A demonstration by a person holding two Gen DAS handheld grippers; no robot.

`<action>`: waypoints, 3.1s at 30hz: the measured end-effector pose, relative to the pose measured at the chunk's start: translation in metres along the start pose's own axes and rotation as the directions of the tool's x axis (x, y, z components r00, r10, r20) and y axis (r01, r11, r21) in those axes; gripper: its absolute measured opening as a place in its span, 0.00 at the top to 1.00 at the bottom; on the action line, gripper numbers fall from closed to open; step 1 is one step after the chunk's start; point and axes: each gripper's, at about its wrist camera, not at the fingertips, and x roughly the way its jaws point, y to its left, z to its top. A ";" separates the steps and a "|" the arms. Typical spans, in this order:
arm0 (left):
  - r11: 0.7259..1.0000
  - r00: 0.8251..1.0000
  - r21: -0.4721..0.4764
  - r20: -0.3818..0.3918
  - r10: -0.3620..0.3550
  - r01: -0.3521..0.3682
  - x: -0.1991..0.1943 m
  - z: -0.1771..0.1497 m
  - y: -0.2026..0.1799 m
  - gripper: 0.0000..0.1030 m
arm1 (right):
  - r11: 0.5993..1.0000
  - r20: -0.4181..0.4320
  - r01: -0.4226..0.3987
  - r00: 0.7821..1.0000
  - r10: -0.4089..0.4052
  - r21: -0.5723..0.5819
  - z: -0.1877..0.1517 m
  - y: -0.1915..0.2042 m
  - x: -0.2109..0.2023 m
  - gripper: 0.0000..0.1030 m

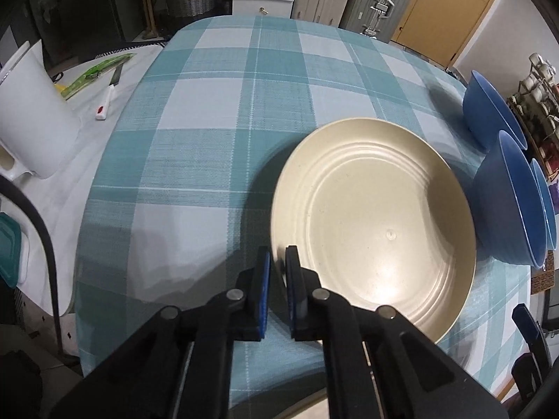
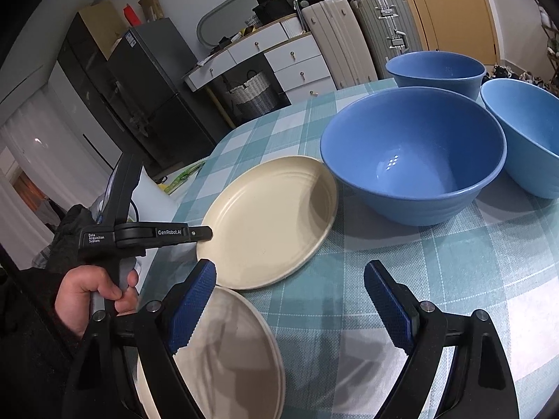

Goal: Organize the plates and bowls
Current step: 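Close the left gripper on the remaining cream plate rim, then close the right gripper on the plate rim while the left gripper holds it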

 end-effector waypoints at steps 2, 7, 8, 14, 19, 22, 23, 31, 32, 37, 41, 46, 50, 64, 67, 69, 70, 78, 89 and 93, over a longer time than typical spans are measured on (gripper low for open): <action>1.000 1.000 -0.004 0.001 0.005 -0.005 -0.001 -0.001 0.004 0.94 | 1.000 -0.002 0.001 1.000 -0.001 -0.004 0.000 0.000 -0.001 0.14; 1.000 1.000 -0.015 0.005 0.022 -0.022 -0.004 -0.001 0.019 0.94 | 1.000 0.010 0.001 1.000 -0.001 -0.025 -0.001 0.008 -0.003 0.14; 1.000 1.000 -0.018 0.005 0.021 -0.021 -0.005 -0.001 0.023 0.94 | 1.000 0.009 0.006 1.000 -0.005 -0.030 -0.001 0.009 -0.002 0.14; 0.999 1.000 -0.035 0.008 0.025 -0.025 -0.009 -0.004 0.045 0.94 | 0.997 0.014 0.007 1.000 -0.006 -0.080 0.005 0.033 -0.010 0.16; 0.999 1.000 -0.047 0.010 0.023 -0.023 -0.012 -0.007 0.064 0.94 | 0.986 0.035 -0.019 0.999 0.025 -0.164 0.020 0.065 -0.014 0.16; 0.999 1.000 -0.049 0.011 0.022 -0.022 -0.014 -0.008 0.071 0.94 | 0.988 -0.007 -0.047 0.999 0.047 -0.150 0.039 0.074 0.003 0.17; 0.999 1.000 -0.049 0.011 0.024 -0.023 -0.014 -0.009 0.073 0.94 | 0.989 -0.022 -0.050 0.999 0.047 -0.141 0.045 0.075 0.011 0.19; 0.998 1.000 -0.061 0.006 0.000 0.000 -0.014 -0.008 0.084 0.94 | 0.995 -0.257 0.047 0.964 -0.069 -0.090 0.091 0.077 0.108 0.46; 0.998 1.000 -0.062 0.005 -0.001 0.002 -0.014 -0.008 0.084 0.94 | 0.994 -0.277 0.065 0.957 -0.088 -0.093 0.093 0.075 0.118 0.47; 0.998 1.000 -0.059 0.004 -0.002 0.002 -0.013 -0.007 0.085 0.94 | 0.989 -0.356 0.132 0.923 -0.145 -0.063 0.098 0.064 0.155 0.53; 0.998 1.000 -0.060 0.006 -0.001 0.002 -0.011 -0.008 0.084 0.94 | 0.985 -0.381 0.151 0.909 -0.171 -0.082 0.092 0.061 0.169 0.59; 0.998 1.000 -0.064 0.011 0.007 -0.006 -0.010 -0.009 0.082 0.94 | 0.987 -0.407 0.137 0.899 -0.162 -0.089 0.082 0.058 0.176 0.70; 0.997 1.000 -0.076 0.018 0.012 -0.011 -0.011 -0.012 0.081 0.93 | 0.986 -0.417 0.131 0.894 -0.162 -0.103 0.074 0.057 0.180 0.80; 0.989 1.000 -0.144 0.025 -0.004 0.008 -0.012 -0.020 0.085 0.93 | 0.984 -0.380 0.122 0.911 -0.162 -0.127 0.075 0.061 0.179 0.89; 0.988 1.000 -0.153 0.022 -0.011 0.014 -0.011 -0.020 0.087 0.93 | 0.984 -0.380 0.124 0.910 -0.165 -0.131 0.076 0.063 0.179 0.89; 0.988 1.000 -0.153 0.023 -0.009 0.013 -0.012 -0.021 0.088 0.93 | 0.984 -0.385 0.128 0.908 -0.168 -0.128 0.076 0.065 0.180 0.89; 0.988 1.000 -0.155 0.023 -0.012 0.016 -0.011 -0.021 0.089 0.93 | 0.984 -0.383 0.127 0.909 -0.166 -0.127 0.076 0.065 0.180 0.89; 0.985 0.999 -0.168 0.026 -0.025 0.029 -0.011 -0.020 0.096 0.93 | 0.982 -0.368 0.129 0.914 -0.171 -0.136 0.077 0.072 0.180 0.90; 0.979 0.998 -0.196 0.036 -0.058 0.064 -0.013 -0.023 0.108 0.93 | 0.983 -0.359 0.133 0.918 -0.170 -0.124 0.081 0.083 0.176 0.91; 0.976 0.996 -0.203 0.040 -0.074 0.081 -0.014 -0.021 0.111 0.94 | 0.981 -0.356 0.138 0.917 -0.178 -0.136 0.081 0.087 0.173 0.92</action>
